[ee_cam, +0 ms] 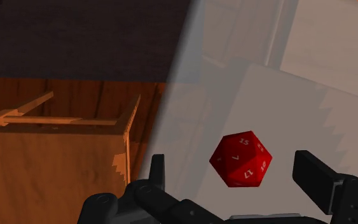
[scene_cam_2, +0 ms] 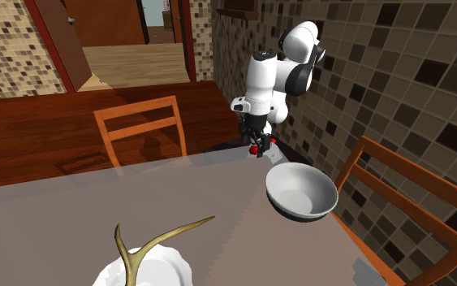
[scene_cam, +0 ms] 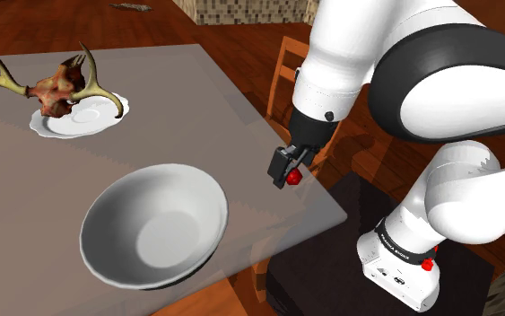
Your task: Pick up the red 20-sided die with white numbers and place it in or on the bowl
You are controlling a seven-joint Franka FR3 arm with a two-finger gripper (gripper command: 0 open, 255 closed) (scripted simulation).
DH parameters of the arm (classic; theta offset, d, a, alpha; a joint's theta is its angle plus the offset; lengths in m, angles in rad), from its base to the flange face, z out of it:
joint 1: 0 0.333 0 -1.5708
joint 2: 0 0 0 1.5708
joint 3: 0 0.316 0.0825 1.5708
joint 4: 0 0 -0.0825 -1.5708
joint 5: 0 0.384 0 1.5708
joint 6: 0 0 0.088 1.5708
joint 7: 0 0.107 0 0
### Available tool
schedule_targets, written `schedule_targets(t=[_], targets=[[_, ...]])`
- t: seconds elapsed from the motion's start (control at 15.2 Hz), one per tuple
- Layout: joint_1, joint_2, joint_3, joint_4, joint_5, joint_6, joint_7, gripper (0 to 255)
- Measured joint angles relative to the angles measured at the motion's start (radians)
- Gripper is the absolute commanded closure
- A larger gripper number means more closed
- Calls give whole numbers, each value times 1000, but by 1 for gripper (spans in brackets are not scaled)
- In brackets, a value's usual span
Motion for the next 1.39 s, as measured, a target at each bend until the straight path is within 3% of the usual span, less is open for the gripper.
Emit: schedule_targets(t=[0.13,0.2,0.86,1.39], targets=[[0,0,0,-1,0,1,-1,0],[0,0,-1,-1,0,1,-1,255],[0,0,0,0,0,0,0,255],[-1,-10,-31,86,-29,-92,4,255]])
